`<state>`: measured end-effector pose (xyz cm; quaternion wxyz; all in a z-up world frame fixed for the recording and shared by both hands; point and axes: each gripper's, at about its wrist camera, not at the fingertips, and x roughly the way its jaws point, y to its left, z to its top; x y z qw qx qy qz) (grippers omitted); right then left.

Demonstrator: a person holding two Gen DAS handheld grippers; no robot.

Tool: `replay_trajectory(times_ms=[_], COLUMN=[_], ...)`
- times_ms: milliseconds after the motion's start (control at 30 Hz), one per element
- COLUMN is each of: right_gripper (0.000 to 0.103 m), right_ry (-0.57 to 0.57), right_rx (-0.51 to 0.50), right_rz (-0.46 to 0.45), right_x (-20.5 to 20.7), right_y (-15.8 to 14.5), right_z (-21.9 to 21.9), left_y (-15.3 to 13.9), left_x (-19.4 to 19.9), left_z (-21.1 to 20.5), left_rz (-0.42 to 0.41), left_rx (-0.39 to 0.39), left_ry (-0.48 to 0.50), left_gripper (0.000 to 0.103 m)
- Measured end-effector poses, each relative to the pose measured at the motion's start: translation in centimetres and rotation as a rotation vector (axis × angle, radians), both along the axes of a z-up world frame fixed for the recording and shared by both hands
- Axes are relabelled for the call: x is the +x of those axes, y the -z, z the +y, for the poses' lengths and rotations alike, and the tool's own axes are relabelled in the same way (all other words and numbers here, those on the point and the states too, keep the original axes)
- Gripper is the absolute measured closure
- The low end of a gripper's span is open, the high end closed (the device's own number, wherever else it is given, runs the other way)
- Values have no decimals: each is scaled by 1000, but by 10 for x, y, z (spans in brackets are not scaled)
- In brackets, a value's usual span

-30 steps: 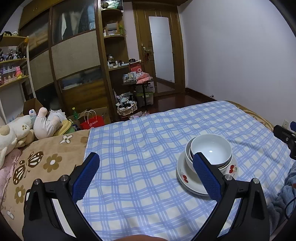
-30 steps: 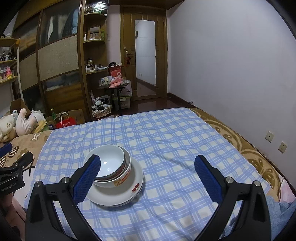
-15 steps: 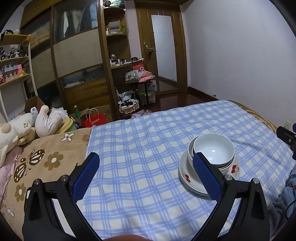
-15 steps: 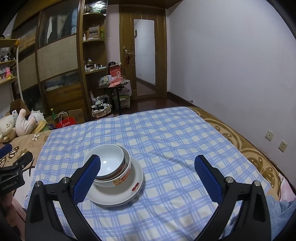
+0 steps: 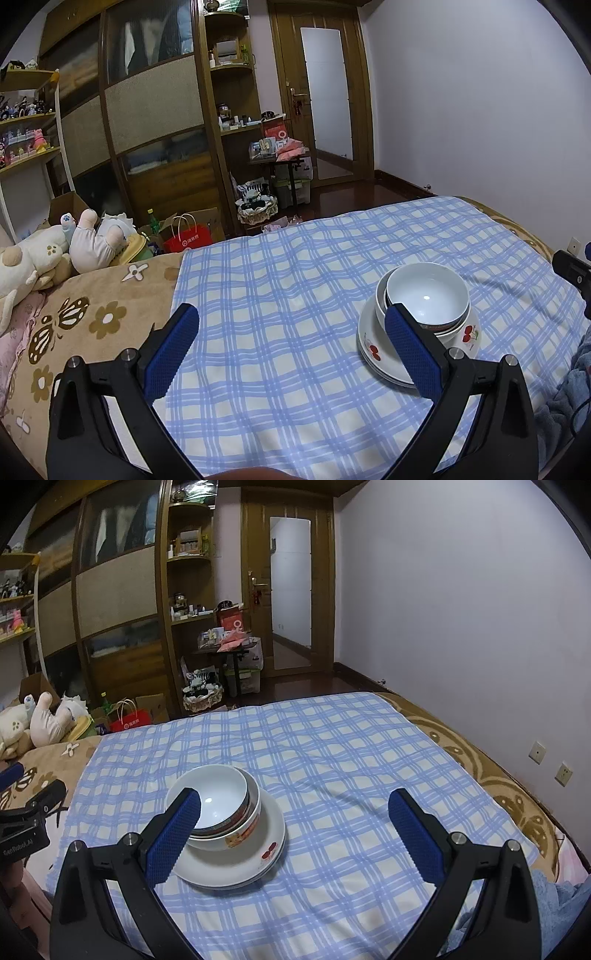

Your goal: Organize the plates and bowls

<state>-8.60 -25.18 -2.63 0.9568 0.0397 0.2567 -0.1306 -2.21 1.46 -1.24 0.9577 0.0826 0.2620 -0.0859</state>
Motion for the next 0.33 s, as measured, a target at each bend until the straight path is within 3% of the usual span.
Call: replay_trajectory(times_ms=[333], right_gripper=[0], right_ry=[1], right_rx=[-5], right_rz=[10], right_x=[1], right_y=[2], right_z=[4], left_y=[-1], left_x=[0], left_z=[1], left_rz=[-4], left_rx=[-4], left_ry=[-3], left_gripper=[4])
